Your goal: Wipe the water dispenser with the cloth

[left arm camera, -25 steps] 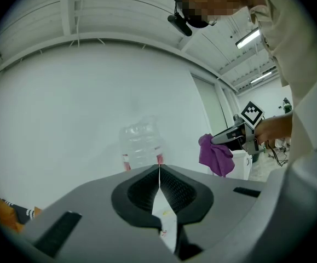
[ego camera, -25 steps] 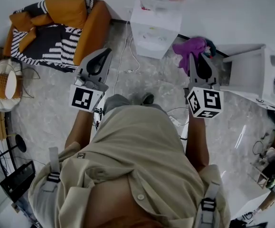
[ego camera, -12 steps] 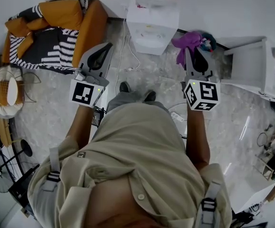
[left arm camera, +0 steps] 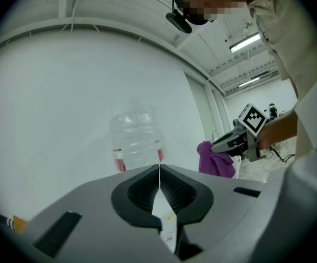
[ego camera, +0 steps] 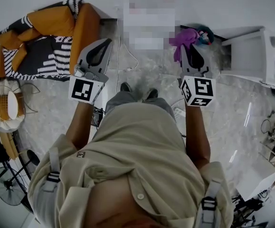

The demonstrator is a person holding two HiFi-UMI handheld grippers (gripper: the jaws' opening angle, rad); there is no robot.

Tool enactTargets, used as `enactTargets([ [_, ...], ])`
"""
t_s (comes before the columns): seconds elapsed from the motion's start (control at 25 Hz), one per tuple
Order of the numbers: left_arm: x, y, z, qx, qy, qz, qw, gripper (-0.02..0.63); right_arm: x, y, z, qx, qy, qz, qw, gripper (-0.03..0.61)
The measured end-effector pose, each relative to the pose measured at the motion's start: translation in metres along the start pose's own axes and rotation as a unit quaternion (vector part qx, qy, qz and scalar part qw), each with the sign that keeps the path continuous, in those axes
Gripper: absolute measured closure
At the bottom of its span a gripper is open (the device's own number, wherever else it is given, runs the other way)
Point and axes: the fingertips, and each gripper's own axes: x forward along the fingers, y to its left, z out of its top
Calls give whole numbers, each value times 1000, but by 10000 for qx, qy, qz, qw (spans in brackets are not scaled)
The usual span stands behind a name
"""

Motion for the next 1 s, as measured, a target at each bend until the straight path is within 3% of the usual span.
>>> enactTargets([
  [0.4,29,43,-62,24,293,-96,9995,592,95,30,-54,-253,188,-10,9995,499],
  [0.8,72,52,-179,182,747,-40,9970,592,219,88,-158,-535,236,268,9979,499],
  [1.0,90,51,-214,-61,542,147,9984,592,262,129,-197,-857,277,519,9946,499],
])
